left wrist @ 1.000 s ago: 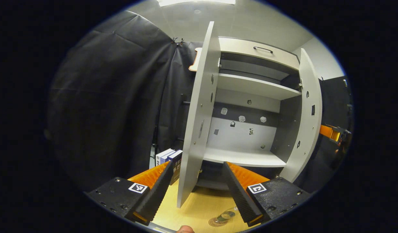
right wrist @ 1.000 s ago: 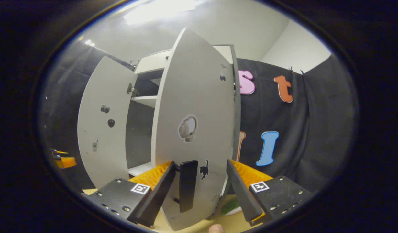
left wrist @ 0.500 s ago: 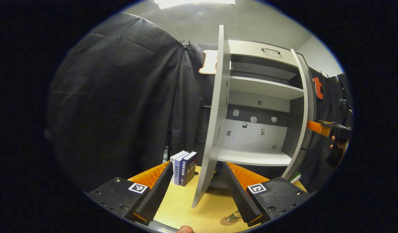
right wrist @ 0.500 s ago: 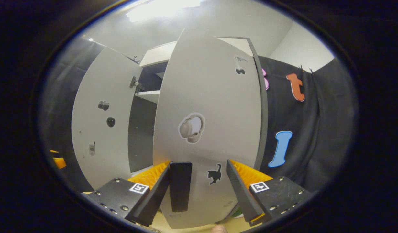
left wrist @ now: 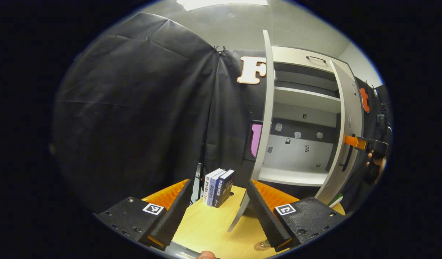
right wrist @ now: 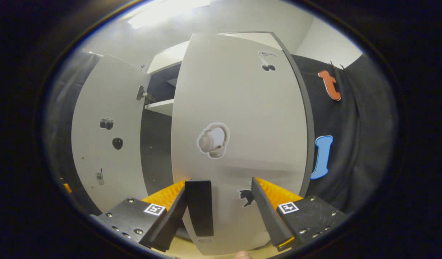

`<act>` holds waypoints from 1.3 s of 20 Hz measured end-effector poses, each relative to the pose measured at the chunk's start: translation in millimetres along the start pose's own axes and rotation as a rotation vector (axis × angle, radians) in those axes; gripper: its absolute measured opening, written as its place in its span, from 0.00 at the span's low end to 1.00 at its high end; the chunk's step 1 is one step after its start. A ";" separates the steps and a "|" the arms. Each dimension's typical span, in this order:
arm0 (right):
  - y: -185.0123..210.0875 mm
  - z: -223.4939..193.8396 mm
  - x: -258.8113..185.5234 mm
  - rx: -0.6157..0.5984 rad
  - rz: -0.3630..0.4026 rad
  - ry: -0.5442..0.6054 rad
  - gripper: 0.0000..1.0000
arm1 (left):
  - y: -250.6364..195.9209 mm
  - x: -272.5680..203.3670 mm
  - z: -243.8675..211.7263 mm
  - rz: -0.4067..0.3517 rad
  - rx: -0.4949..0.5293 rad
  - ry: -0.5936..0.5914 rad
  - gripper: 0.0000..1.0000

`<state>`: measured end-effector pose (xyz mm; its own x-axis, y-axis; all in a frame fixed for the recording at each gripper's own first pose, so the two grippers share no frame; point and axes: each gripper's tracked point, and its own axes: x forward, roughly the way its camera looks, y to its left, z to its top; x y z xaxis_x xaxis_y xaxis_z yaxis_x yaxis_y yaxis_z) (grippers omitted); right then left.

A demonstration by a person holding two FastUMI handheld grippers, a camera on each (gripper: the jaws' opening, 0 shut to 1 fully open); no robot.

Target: Grasp the bottle in the cabinet with the left hand and place it on the coaster, then close the right door with the right hand and the left door with the left hand.

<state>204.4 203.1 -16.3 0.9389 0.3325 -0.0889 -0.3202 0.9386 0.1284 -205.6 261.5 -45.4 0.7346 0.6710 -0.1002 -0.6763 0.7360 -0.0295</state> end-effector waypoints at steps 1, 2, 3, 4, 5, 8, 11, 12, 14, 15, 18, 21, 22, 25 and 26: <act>0.7 0.0 3.7 0.003 -0.003 0.000 0.98 | 2.2 1.0 -0.6 0.002 0.002 -0.002 0.97; 2.7 -0.8 6.9 0.005 -0.005 0.002 0.98 | 4.0 1.5 -0.2 0.005 0.006 -0.003 0.96; 3.5 -1.2 10.5 0.010 -0.006 0.003 0.98 | 5.9 2.9 0.4 0.008 0.012 -0.004 0.97; 5.3 -2.5 14.0 0.014 -0.009 0.007 0.98 | 7.2 4.4 0.6 0.009 0.016 -0.004 0.96; 6.1 -2.9 17.4 0.018 -0.010 0.008 0.98 | 9.0 6.2 -0.4 0.012 0.019 -0.004 0.96; 8.8 -5.5 27.3 0.025 -0.015 0.012 0.98 | 12.3 9.3 -1.6 0.021 0.020 -0.003 0.96; 10.4 -6.6 36.1 0.029 -0.020 0.012 0.98 | 22.3 17.0 -0.7 0.037 0.016 -0.004 0.96; 10.6 -7.4 37.9 0.033 -0.022 0.012 0.97 | 25.3 19.2 -0.3 0.041 0.015 -0.004 0.96; 10.9 -7.6 41.1 0.032 -0.032 0.010 0.98 | 29.3 23.1 -1.3 0.050 0.017 -0.003 0.96; 11.0 -7.4 42.6 0.026 -0.039 0.007 0.97 | 30.3 24.7 0.0 0.053 0.017 -0.003 0.97; 11.5 -7.8 48.0 0.016 -0.060 -0.001 0.98 | 31.9 29.1 1.8 0.055 0.016 -0.007 0.96; 10.8 -8.5 52.6 0.001 -0.083 -0.009 0.98 | 32.9 31.1 -0.3 0.060 0.020 -0.005 0.94; 11.9 -9.4 52.5 -0.002 -0.090 -0.013 0.98 | 33.5 31.6 -0.8 0.063 0.020 -0.004 0.97; 12.1 -10.0 55.7 -0.013 -0.102 -0.018 0.98 | 37.3 32.3 -1.8 0.076 0.021 0.002 0.96; 12.2 -10.2 56.4 -0.017 -0.106 -0.019 0.98 | 38.6 32.5 -1.6 0.080 0.021 0.002 0.96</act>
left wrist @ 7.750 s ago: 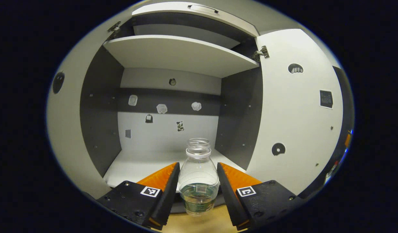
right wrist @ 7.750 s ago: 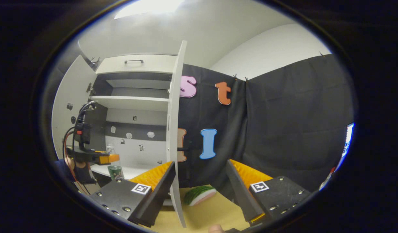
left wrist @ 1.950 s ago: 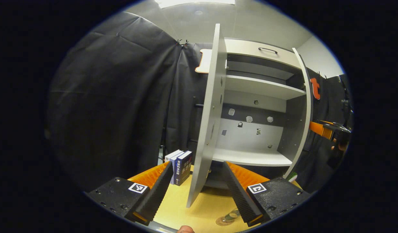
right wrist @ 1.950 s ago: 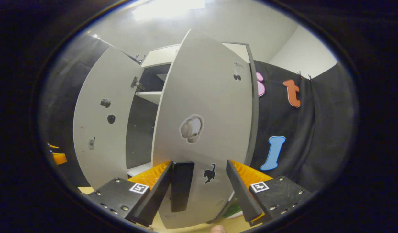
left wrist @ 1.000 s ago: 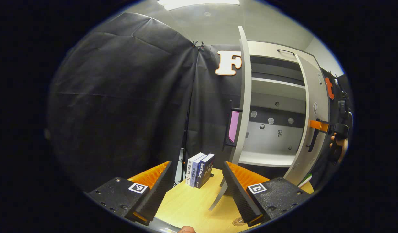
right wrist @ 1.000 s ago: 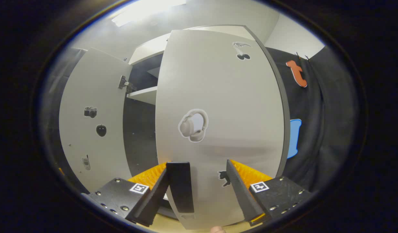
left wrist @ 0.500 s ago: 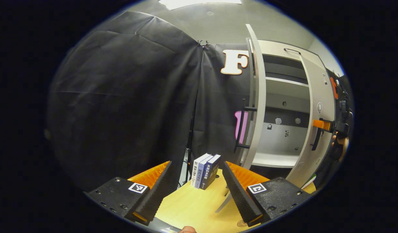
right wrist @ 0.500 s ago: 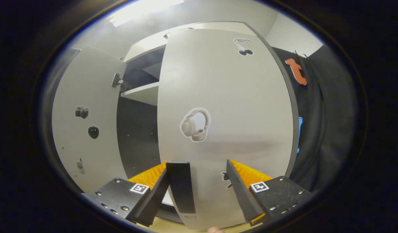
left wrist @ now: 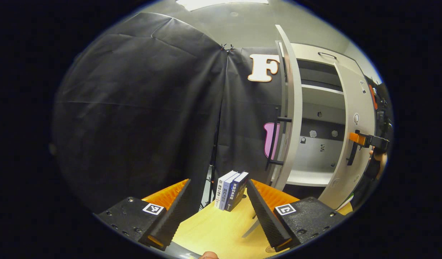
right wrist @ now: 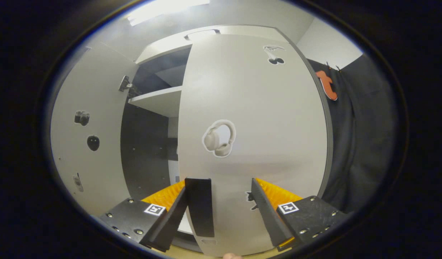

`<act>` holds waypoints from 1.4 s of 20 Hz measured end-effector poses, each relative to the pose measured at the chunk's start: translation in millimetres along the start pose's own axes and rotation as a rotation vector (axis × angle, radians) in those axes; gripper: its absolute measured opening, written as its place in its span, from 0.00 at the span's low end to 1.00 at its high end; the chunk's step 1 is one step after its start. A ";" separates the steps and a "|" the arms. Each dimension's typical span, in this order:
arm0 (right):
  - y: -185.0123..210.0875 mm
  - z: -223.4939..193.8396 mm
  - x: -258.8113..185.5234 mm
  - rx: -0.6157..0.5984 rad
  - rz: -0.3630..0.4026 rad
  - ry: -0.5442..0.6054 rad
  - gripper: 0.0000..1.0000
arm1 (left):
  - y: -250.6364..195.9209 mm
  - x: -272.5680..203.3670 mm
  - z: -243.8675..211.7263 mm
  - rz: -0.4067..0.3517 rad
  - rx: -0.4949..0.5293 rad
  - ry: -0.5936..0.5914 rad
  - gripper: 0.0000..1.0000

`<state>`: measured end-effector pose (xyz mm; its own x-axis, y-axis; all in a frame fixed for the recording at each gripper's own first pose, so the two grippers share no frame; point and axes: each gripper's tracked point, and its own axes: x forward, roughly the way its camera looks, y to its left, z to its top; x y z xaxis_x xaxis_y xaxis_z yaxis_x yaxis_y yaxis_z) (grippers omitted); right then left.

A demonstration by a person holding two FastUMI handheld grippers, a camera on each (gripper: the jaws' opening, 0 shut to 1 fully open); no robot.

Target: Grasp the bottle in the cabinet with the left hand and place it on the coaster, then close the right door with the right hand and the left door with the left hand.

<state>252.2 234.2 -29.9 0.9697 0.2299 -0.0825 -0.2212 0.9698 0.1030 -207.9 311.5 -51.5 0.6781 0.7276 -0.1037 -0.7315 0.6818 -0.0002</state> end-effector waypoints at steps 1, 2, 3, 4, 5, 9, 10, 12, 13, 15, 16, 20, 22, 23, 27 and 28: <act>-0.1 0.2 1.3 -0.003 -0.003 -0.002 0.98 | 1.4 0.1 -0.7 0.004 0.000 -0.001 0.96; 0.1 -0.2 2.6 -0.004 -0.006 -0.004 0.98 | 3.0 0.0 0.6 0.008 0.000 -0.001 0.96; 0.2 -0.5 3.9 -0.006 -0.007 -0.006 0.98 | 4.0 0.9 1.0 0.009 0.000 -0.003 0.96; -0.2 -0.5 5.2 -0.008 -0.008 -0.008 0.97 | 4.5 1.3 2.5 0.010 0.000 -0.004 0.97; -0.9 0.2 7.3 -0.012 -0.009 -0.009 0.99 | 4.2 1.6 3.5 0.009 0.001 -0.006 0.97; -1.0 0.6 11.4 -0.017 -0.018 -0.014 0.99 | 2.8 6.7 7.5 0.004 0.010 -0.012 0.94; -1.2 0.4 12.3 -0.017 -0.019 -0.014 0.99 | 1.9 7.9 8.1 0.002 0.012 -0.013 0.94; -1.4 0.4 13.0 -0.022 -0.023 -0.015 0.99 | -1.7 10.1 10.7 -0.007 0.011 -0.017 0.94; -2.0 0.3 13.2 -0.023 -0.026 -0.015 0.99 | -3.8 11.3 11.9 -0.015 0.011 -0.019 0.94; -1.7 0.2 15.3 -0.023 -0.031 -0.017 0.99 | -6.8 14.9 17.9 -0.030 0.018 -0.033 0.94; -1.2 0.1 15.3 -0.022 -0.031 -0.017 0.99 | -7.3 17.3 22.1 -0.035 0.022 -0.041 0.97; -1.1 -0.5 17.3 -0.022 -0.039 -0.017 1.00 | -18.0 26.7 58.7 -0.094 0.028 -0.111 0.96; -1.3 -0.9 17.3 -0.024 -0.040 -0.018 1.00 | -26.0 34.0 80.8 -0.133 0.029 -0.158 0.93; -1.5 -0.7 18.0 -0.021 -0.040 -0.017 1.00 | -30.6 37.3 89.5 -0.161 0.025 -0.176 0.93; -1.1 -1.2 16.3 -0.014 -0.037 -0.013 1.00 | -66.0 47.6 110.8 -0.321 0.008 -0.213 0.99; -0.5 -3.7 15.7 -0.002 -0.026 -0.001 1.00 | -73.8 50.8 113.8 -0.353 0.005 -0.217 0.96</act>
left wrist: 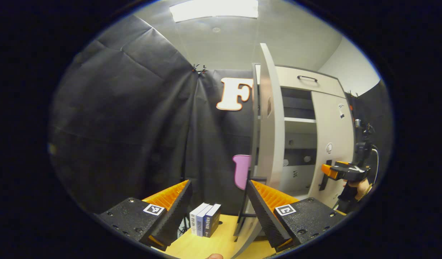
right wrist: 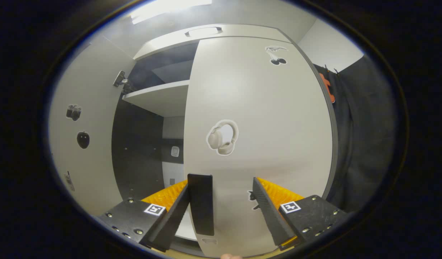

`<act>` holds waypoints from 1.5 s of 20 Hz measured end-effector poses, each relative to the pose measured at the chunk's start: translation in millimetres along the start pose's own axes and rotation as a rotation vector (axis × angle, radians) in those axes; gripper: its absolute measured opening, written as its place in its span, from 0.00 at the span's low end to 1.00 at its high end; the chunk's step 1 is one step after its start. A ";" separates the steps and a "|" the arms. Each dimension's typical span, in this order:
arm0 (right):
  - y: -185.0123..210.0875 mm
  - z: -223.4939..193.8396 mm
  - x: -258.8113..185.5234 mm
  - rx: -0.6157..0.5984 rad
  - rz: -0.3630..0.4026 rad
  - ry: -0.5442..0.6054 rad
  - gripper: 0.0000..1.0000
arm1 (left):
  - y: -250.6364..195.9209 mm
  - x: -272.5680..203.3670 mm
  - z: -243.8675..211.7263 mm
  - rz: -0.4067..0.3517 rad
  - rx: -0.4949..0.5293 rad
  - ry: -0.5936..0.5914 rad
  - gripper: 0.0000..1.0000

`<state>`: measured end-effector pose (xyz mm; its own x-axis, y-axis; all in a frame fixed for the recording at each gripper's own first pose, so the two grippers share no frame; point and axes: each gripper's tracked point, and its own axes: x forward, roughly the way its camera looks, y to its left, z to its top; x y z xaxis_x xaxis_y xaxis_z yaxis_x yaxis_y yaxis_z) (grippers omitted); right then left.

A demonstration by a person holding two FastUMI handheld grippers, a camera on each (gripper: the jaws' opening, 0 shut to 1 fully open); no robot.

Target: Grasp the bottle in the cabinet with the left hand and place it on the coaster, then close the right door with the right hand and the left door with the left hand.

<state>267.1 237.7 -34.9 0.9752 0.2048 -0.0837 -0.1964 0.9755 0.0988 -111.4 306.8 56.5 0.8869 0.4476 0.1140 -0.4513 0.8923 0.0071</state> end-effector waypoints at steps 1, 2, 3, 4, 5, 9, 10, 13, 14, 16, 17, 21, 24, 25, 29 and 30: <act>-0.1 -3.8 -1.1 0.027 0.012 0.024 1.00 | -2.7 4.6 -2.1 -0.024 0.000 0.002 0.93; 0.3 -6.9 -5.1 0.067 0.023 0.045 1.00 | -5.9 9.5 -3.6 -0.043 0.003 0.008 0.93; -0.1 -8.8 -9.4 0.103 0.032 0.055 1.00 | -5.2 12.0 -3.5 -0.051 0.011 0.009 0.96; -0.3 -9.8 -16.2 0.127 0.038 0.059 0.97 | -7.2 12.9 -2.0 -0.076 0.009 0.010 0.92; -2.5 -10.3 -21.7 0.130 0.031 0.054 1.00 | -12.4 14.7 -1.6 -0.101 0.002 0.014 0.89; -21.4 -7.3 -38.7 0.083 -0.014 0.032 1.00 | -30.7 17.1 -2.8 -0.201 0.000 0.033 0.93; -24.6 -7.0 -43.4 0.087 -0.016 0.034 1.00 | -36.1 17.4 -3.0 -0.221 0.005 0.036 0.93; -35.6 -5.9 -55.0 0.096 -0.031 0.036 1.00 | -54.1 18.1 -4.1 -0.279 0.002 0.035 0.93; -40.3 -7.3 -59.5 0.093 -0.036 0.043 1.00 | -62.0 19.7 -4.2 -0.296 0.003 0.038 0.93; -50.7 -8.2 -69.2 0.085 -0.049 0.055 1.00 | -76.4 20.8 -6.5 -0.329 -0.001 0.039 0.93; -57.0 -6.6 -74.0 0.081 -0.057 0.052 1.00 | -83.1 20.6 -8.4 -0.343 -0.007 0.042 0.92; -85.9 -4.4 -95.0 0.067 -0.101 0.053 1.00 | -99.9 28.2 -15.9 -0.355 -0.008 0.055 0.92; -103.7 -4.8 -108.5 0.069 -0.133 0.057 1.00 | -111.8 28.5 -14.5 -0.373 -0.024 0.048 0.92; -107.2 -4.8 -111.5 0.074 -0.138 0.060 1.00 | -115.4 30.2 -16.2 -0.377 -0.030 0.054 0.92; -116.5 -3.1 -126.5 0.071 -0.150 0.066 1.00 | -135.9 34.4 -20.1 -0.397 -0.032 0.061 0.87; -118.5 -2.1 -131.3 0.063 -0.151 0.064 1.00 | -142.2 36.4 -22.1 -0.404 -0.024 0.064 0.92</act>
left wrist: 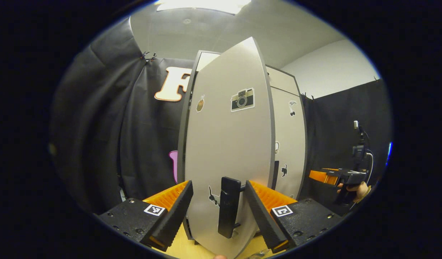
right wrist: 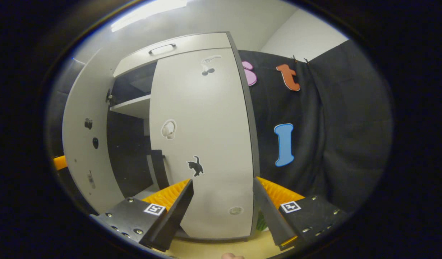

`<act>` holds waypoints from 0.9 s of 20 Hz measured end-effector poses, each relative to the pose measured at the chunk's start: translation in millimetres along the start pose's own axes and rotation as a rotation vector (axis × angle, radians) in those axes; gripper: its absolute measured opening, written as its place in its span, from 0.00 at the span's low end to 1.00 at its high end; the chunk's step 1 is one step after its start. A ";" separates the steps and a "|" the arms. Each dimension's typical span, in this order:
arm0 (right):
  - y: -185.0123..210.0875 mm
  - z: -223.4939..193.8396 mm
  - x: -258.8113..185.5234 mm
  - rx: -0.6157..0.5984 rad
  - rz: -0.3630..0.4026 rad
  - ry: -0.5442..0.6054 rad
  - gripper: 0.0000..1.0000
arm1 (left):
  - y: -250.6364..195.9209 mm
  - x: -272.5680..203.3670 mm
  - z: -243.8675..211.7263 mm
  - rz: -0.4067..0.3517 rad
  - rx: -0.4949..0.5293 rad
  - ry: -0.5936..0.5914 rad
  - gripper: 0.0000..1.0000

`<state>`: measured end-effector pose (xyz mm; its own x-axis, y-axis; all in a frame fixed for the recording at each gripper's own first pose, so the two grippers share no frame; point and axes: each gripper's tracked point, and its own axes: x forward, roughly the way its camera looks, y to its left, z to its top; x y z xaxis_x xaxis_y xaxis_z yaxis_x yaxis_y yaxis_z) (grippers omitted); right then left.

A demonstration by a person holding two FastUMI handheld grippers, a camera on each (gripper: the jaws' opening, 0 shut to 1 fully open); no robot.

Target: Grasp the bottle in the cabinet with the left hand and place it on the coaster, then close the right door with the right hand and the left door with the left hand.

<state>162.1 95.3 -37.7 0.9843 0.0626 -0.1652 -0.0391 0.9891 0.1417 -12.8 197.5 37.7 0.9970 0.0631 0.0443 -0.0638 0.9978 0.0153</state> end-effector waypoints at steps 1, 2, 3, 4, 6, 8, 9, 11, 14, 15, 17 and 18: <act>-3.4 0.7 -3.7 -0.009 -0.004 -0.001 1.00 | -5.7 6.0 -2.8 -0.007 0.008 0.007 0.87; -7.5 0.3 -8.6 -0.019 -0.008 0.001 1.00 | -10.5 11.4 -5.7 -0.015 0.010 0.013 0.93; -12.5 0.3 -12.2 -0.031 -0.017 0.003 1.00 | -13.7 16.1 -10.2 -0.015 0.006 0.022 0.93; -19.1 -0.5 -17.0 -0.042 -0.030 0.003 1.00 | -14.6 22.0 -14.0 -0.006 -0.001 0.029 0.93; -34.4 -0.1 -25.3 -0.056 -0.058 0.003 1.00 | -24.5 33.9 -21.6 -0.020 -0.034 0.047 0.99; -50.3 -1.0 -32.5 -0.056 -0.086 0.008 1.00 | -32.8 44.8 -25.0 -0.038 -0.053 0.056 0.99; -59.1 -0.1 -35.3 -0.054 -0.103 0.008 1.00 | -33.6 50.5 -25.7 -0.046 -0.049 0.053 1.00; -77.1 1.7 -43.1 -0.046 -0.139 0.003 1.00 | -40.3 60.0 -26.4 -0.057 -0.019 0.053 1.00; -99.6 2.9 -53.2 -0.033 -0.186 -0.001 1.00 | -48.5 73.5 -29.2 -0.055 -0.014 0.058 1.00; -106.5 3.2 -56.0 -0.031 -0.199 0.000 1.00 | -50.1 78.0 -30.4 -0.054 -0.019 0.062 1.00; -118.7 3.3 -63.0 -0.031 -0.222 -0.001 1.00 | -53.9 85.9 -32.5 -0.057 -0.024 0.065 1.00; -123.9 3.1 -67.1 -0.032 -0.231 -0.001 1.00 | -55.2 89.8 -32.6 -0.057 -0.023 0.065 1.00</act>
<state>101.4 -31.9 -41.2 0.9679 -0.1659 -0.1887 0.1817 0.9809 0.0696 81.7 148.7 8.2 0.9998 0.0067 -0.0212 -0.0069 0.9999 -0.0075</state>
